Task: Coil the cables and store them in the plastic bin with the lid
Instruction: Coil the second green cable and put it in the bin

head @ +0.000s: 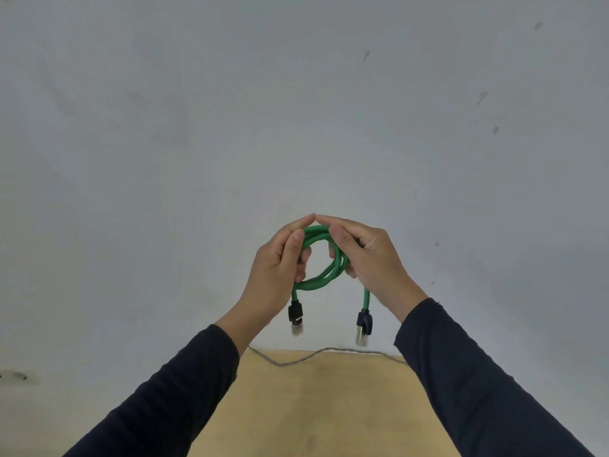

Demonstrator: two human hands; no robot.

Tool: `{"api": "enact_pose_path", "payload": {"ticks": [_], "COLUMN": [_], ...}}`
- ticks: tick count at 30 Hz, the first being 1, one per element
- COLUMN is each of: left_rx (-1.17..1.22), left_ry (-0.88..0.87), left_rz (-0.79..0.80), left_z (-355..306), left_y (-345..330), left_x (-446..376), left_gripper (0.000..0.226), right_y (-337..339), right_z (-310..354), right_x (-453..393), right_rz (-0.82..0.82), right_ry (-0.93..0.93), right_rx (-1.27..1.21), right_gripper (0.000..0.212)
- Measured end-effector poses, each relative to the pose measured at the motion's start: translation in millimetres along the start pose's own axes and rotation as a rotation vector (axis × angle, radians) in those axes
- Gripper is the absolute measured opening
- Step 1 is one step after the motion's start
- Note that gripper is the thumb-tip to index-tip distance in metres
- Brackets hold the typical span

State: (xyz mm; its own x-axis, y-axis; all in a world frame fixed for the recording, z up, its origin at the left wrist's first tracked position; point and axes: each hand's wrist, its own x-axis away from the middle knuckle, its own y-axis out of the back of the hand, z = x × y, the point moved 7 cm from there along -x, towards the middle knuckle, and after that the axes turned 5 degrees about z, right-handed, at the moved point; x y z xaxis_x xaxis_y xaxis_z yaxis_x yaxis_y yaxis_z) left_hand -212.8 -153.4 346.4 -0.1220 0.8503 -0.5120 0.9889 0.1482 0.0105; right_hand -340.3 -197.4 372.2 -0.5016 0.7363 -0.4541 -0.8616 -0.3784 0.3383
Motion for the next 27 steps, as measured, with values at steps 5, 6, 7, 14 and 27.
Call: {"api": "enact_pose_path", "payload": {"ticks": [5, 6, 7, 14, 27], "left_rx": [0.053, 0.063, 0.073, 0.160, 0.169], "left_ry": [0.005, 0.011, 0.017, 0.068, 0.190], "left_rz": [-0.101, -0.105, -0.101, -0.043, 0.060], "left_z": [1.6, 2.2, 3.1, 11.9, 37.8], "left_y": [21.0, 23.9, 25.5, 13.5, 2.2], "left_x": [-2.9, -3.6, -3.9, 2.6, 9.0], "left_gripper": [0.028, 0.028, 0.028, 0.032, 0.028], "right_y": [0.9, 2.4, 4.2, 22.1, 22.6], "right_z": [-4.8, -5.6, -5.2, -5.0, -24.9], "right_x": [7.4, 7.2, 7.0, 5.2, -3.8], "right_rz": [0.106, 0.115, 0.109, -0.218, -0.300], "right_ry": [-0.027, -0.028, -0.024, 0.042, -0.120], "right_rx": [0.221, 0.281, 0.340, 0.270, -0.013], "right_gripper": [0.038, 0.039, 0.039, 0.027, 0.027]}}
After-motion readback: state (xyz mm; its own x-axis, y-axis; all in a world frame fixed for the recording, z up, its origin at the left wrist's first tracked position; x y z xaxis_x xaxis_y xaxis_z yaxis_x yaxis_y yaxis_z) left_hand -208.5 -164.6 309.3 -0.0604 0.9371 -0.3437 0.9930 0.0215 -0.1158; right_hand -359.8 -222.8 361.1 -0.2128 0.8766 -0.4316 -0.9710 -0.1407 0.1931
